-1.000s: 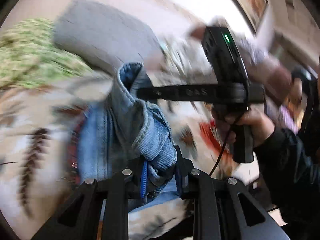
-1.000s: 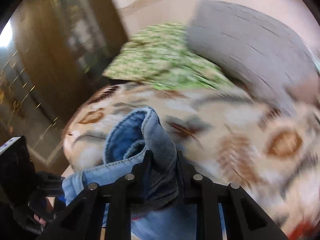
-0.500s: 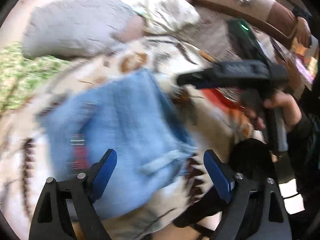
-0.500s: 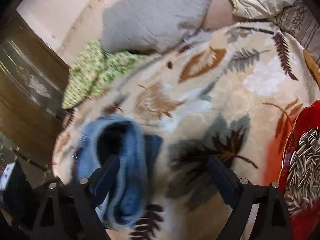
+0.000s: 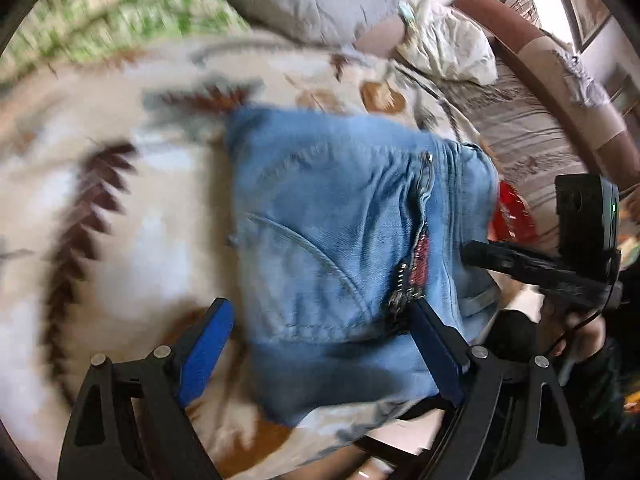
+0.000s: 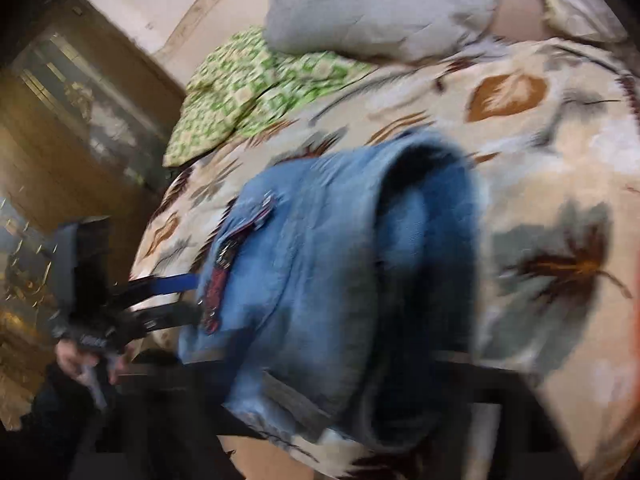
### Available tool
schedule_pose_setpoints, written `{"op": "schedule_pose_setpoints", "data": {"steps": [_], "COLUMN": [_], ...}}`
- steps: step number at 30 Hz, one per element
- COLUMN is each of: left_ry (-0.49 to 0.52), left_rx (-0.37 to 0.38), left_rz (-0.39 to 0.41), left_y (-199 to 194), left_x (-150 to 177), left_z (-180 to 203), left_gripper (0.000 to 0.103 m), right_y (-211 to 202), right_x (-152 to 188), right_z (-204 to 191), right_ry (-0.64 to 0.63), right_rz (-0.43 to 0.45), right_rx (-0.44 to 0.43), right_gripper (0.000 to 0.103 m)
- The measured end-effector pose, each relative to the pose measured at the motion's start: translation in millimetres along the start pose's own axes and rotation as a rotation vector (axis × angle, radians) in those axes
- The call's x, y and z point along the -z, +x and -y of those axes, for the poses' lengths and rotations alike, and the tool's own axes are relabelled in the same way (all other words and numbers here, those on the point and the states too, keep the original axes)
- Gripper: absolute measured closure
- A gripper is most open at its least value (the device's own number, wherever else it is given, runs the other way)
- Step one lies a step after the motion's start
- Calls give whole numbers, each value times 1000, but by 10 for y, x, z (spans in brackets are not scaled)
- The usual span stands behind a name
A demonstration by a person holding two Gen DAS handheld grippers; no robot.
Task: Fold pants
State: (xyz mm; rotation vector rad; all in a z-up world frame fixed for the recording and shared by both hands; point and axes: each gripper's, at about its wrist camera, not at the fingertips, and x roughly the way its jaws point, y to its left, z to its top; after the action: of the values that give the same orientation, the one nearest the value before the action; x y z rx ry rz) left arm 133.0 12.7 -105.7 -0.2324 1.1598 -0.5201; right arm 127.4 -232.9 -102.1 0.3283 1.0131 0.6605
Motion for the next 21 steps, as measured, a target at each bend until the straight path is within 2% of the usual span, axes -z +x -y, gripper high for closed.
{"op": "schedule_pose_setpoints", "data": {"steps": [2, 4, 6, 7, 9, 12, 14, 15, 16, 18, 21], "left_ry": [-17, -5, -12, -28, -11, 28, 38, 40, 37, 14, -57], "left_rx": [41, 16, 41, 54, 27, -63, -74, -72, -75, -82, -30], "left_rz": [6, -15, -31, -38, -21, 37, 71, 91, 98, 101, 69], "left_y": [72, 121, 155, 164, 123, -41, -153, -220, -230, -218, -101], "left_x": [31, 39, 67, 62, 67, 85, 66, 38, 19, -79, -187], "left_z": [-42, -61, -100, -125, -81, 34, 59, 73, 51, 12, -81], "left_gripper": [14, 24, 24, 24, 23, 18, 15, 11, 8, 6, 6], "right_y": [17, -19, 28, 98, 185, 130, -50, -180, -285, -481, -551], "right_x": [12, 41, 78, 91, 112, 96, 117, 163, 202, 308, 421], "right_z": [-46, -36, 45, 97, 180, 190, 124, 74, 46, 98, 270], "right_ry": [-27, -38, -44, -26, 7, 58, 55, 51, 59, 107, 214], "right_rz": [12, 27, 12, -5, -2, 2, 12, 35, 63, 131, 146], "right_rx": [13, 57, 122, 122, 117, 88, 109, 134, 140, 124, 49], "right_gripper": [95, 96, 96, 96, 92, 84, 57, 18, 2, 2, 2]}}
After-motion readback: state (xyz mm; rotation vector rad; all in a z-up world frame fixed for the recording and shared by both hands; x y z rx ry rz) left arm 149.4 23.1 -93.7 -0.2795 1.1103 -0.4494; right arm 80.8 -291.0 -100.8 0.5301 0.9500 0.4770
